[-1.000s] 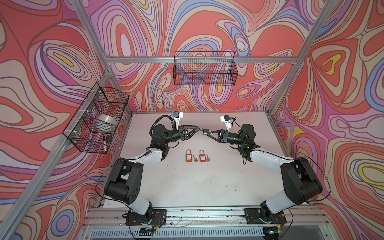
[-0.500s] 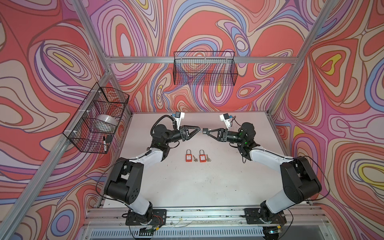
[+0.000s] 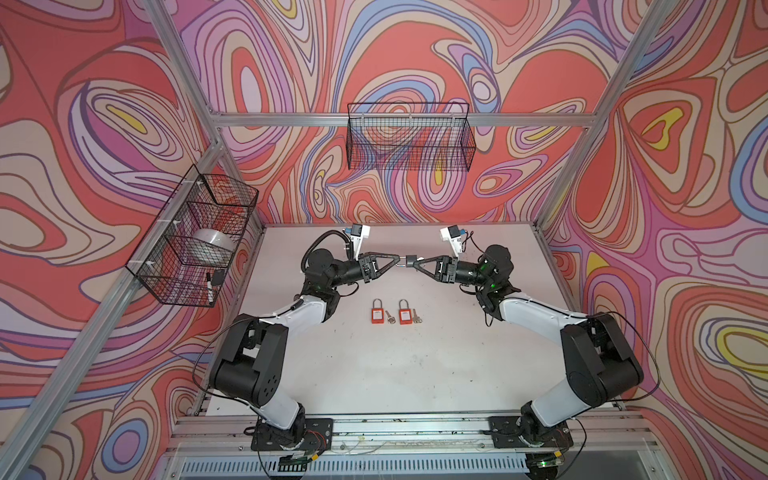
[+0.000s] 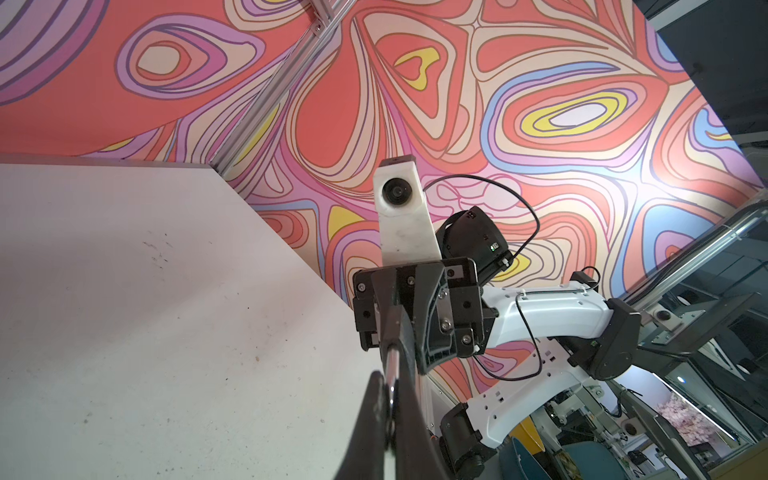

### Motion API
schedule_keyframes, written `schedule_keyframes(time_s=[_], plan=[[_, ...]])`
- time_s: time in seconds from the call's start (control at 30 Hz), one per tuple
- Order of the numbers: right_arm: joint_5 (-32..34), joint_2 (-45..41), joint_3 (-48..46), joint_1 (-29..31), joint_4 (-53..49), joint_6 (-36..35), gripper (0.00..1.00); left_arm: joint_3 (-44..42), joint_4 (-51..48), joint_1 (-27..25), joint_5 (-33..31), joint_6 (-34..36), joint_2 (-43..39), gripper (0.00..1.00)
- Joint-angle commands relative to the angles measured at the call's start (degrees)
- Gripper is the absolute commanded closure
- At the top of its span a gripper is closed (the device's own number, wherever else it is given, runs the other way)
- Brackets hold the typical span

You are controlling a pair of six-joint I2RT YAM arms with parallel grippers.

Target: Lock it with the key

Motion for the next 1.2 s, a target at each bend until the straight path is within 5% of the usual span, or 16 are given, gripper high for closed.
schedule_keyframes(time_s=[0.0, 0.27, 0.7, 1.17], plan=[[-2.7, 0.9, 2.0, 0.4, 1.6, -0.7, 1.00, 1.0, 4.0, -0.3, 1.6, -1.0, 0.4, 1.00], [-3.6, 1.3, 3.0, 2.7, -2.6, -5.4, 1.00, 3.0, 4.3, -3.1, 1.6, -1.7, 1.6, 1.00], [-4.7, 3.6, 5.3, 2.8, -0.7, -1.2, 1.00, 3.5, -1.4, -4.7, 1.5, 3.5, 0.5, 1.00], [-3.9, 10.2, 6.2, 1.6, 25.2, 18.3, 1.00, 2.3, -7.1, -5.3, 3.0, 7.4, -2.1, 1.00]])
